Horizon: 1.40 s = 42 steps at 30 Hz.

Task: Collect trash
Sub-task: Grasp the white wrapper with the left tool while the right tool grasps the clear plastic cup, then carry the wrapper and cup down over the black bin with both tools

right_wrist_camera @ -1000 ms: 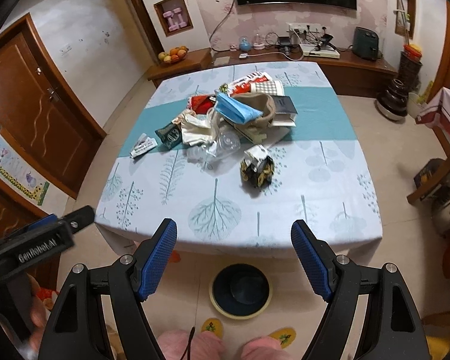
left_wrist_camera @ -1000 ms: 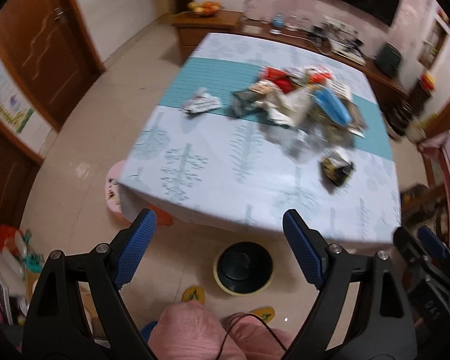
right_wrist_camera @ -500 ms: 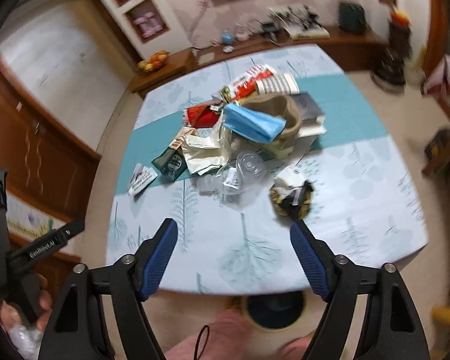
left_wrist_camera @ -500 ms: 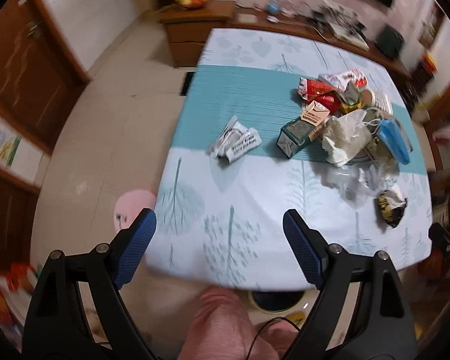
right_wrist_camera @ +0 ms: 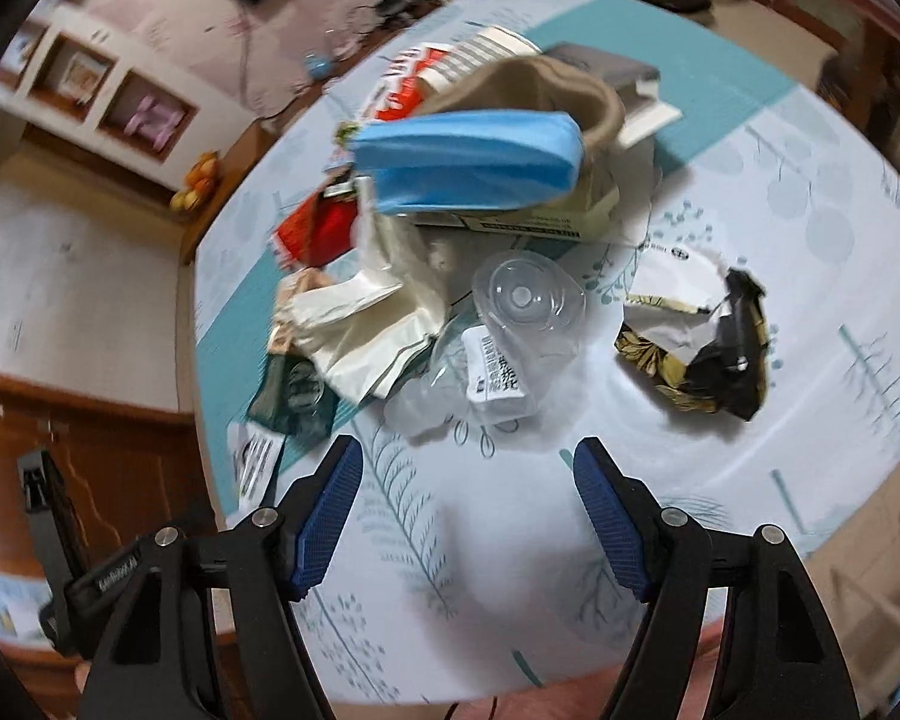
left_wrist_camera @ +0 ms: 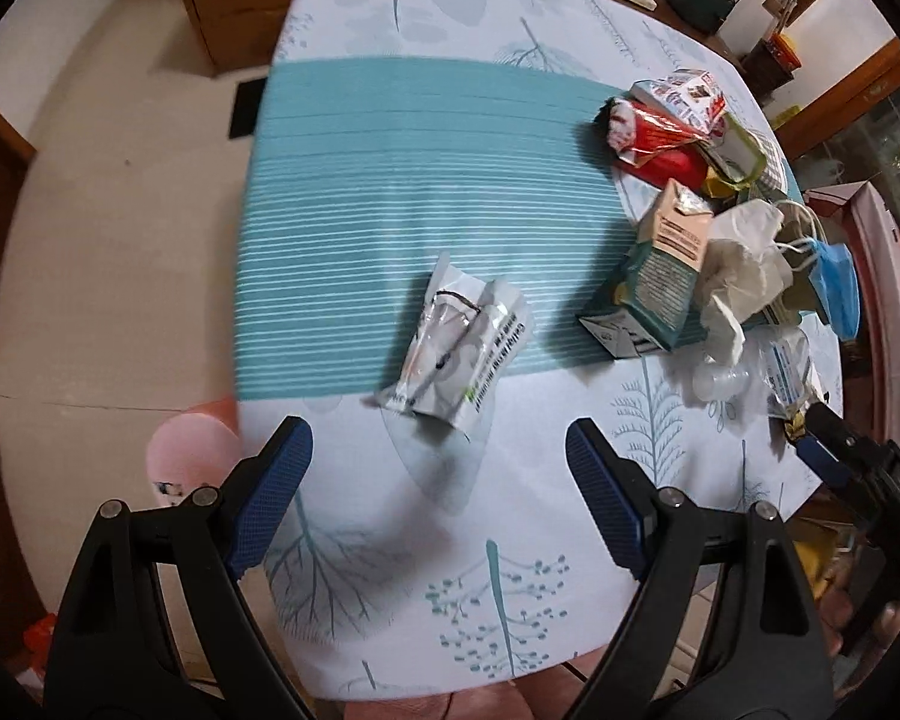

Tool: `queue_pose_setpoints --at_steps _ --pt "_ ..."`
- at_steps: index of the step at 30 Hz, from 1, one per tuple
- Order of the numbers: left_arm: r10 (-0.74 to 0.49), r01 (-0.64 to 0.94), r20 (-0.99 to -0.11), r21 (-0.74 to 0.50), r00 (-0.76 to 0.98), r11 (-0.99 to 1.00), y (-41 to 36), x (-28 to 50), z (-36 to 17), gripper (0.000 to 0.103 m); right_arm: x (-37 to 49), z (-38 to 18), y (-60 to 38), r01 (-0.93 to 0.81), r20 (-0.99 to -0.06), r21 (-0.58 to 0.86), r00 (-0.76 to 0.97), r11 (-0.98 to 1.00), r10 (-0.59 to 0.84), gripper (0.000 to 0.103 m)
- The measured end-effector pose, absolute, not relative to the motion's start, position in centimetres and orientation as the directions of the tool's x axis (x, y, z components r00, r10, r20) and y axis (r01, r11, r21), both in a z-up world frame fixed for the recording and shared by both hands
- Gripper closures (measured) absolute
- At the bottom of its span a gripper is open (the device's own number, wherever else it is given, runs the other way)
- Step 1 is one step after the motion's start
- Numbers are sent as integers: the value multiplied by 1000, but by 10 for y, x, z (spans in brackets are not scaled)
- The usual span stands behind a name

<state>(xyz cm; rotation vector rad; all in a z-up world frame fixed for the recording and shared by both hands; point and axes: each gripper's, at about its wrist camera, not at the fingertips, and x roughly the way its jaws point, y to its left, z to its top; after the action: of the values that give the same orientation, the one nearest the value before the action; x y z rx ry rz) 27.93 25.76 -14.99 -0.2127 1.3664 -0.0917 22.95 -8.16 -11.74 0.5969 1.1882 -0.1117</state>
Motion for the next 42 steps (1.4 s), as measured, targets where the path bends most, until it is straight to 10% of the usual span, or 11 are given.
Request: queue_pose_setpoints --at_steps 19,30,42 --pt "-219 59 -969 -213 117 975 232 318 -194 19 278 -172 -85 530 -873 452 426 717 236 58" --pt "-120 112 -983 -105 138 988 180 320 -202 86 280 -187 -96 586 -849 510 458 629 262 64" --pt "-132 196 -982 -104 137 975 102 273 -187 90 240 -160 -89 498 -832 511 490 701 258 81"
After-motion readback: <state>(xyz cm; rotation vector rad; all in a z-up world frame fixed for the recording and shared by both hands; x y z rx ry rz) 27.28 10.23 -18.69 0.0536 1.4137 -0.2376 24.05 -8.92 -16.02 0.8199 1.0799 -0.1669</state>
